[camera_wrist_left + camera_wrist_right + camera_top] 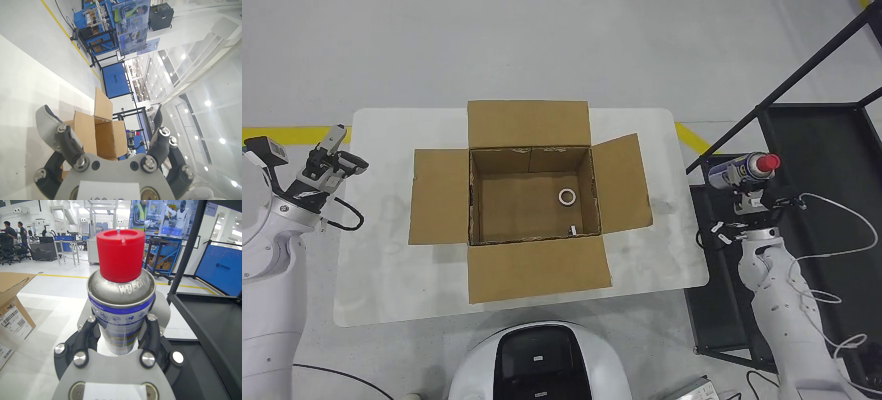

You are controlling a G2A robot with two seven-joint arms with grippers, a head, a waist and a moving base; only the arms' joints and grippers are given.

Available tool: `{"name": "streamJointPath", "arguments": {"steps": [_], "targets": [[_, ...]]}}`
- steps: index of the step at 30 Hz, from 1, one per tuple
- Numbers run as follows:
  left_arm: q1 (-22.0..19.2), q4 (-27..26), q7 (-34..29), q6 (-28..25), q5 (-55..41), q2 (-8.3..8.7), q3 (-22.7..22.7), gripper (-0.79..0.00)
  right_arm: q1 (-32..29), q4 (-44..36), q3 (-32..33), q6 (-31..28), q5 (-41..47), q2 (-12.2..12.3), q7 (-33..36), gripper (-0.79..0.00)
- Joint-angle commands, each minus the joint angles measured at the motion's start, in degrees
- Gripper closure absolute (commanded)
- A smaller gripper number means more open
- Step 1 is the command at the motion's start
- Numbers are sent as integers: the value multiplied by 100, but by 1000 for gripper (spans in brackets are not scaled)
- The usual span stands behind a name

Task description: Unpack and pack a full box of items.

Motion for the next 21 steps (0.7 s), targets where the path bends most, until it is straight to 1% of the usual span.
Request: {"name": "streamJointPath", "arguments": {"steps": [1,6,13,19,21], "targets": [[0,0,0,0,0,0,0,-785,-53,-134,6,-79,-47,7,-12,0],[0,0,0,0,0,0,0,-785,-332,-820,-76,-279,-244,9,56,0],[0,0,0,0,0,0,0,-785,-876,-2481,-233,-290,-560,-4,387,0],[0,0,0,0,0,0,0,-785,-1136,-3737,-325,-376,-752,-6,802,0],[0,0,0,0,0,0,0,-785,-1152,-4050,-438,-509,-898,-4,978,0]]}}
